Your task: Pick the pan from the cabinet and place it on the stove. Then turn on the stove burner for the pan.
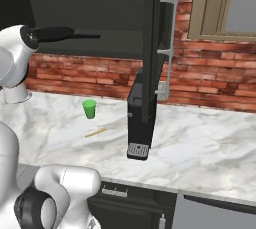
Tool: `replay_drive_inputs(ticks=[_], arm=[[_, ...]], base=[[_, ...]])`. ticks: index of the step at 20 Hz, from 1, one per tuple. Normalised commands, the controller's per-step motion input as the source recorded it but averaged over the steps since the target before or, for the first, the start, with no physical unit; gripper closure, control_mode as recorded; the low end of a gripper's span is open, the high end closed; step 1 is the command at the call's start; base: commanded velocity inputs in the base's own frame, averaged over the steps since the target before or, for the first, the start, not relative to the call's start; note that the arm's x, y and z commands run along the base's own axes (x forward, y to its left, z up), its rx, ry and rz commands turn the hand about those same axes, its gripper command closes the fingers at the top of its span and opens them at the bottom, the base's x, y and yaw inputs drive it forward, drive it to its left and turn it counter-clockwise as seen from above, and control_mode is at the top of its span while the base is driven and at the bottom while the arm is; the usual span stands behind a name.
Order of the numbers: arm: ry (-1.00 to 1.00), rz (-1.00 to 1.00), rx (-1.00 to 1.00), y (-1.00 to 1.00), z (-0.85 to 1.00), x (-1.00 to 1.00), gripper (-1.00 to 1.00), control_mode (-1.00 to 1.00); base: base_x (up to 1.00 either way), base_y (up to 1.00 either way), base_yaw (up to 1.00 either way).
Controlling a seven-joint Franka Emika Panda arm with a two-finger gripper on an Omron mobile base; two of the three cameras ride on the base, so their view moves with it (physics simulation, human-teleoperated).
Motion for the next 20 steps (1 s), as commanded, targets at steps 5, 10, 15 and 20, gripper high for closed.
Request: replay_drive_inputs(ticks=[5, 10, 15, 20], arm=[[-0.14, 0.00, 0.00, 0.38, 0.00, -0.32, -1.00, -1.00], [-0.13, 0.00, 0.00, 0.37, 0.00, -0.25, -1.00, -1.00], [-0.06, 0.00, 0.00, 0.39, -0.01, -0.15, -1.00, -1.00], [0.00, 0.00, -0.01, 0.34, -0.01, -0.05, -1.00, -1.00]], base=[[0.00, 0.00, 0.00], [0.00, 0.00, 0.00], [0.00, 0.00, 0.00], [0.00, 0.00, 0.00]])
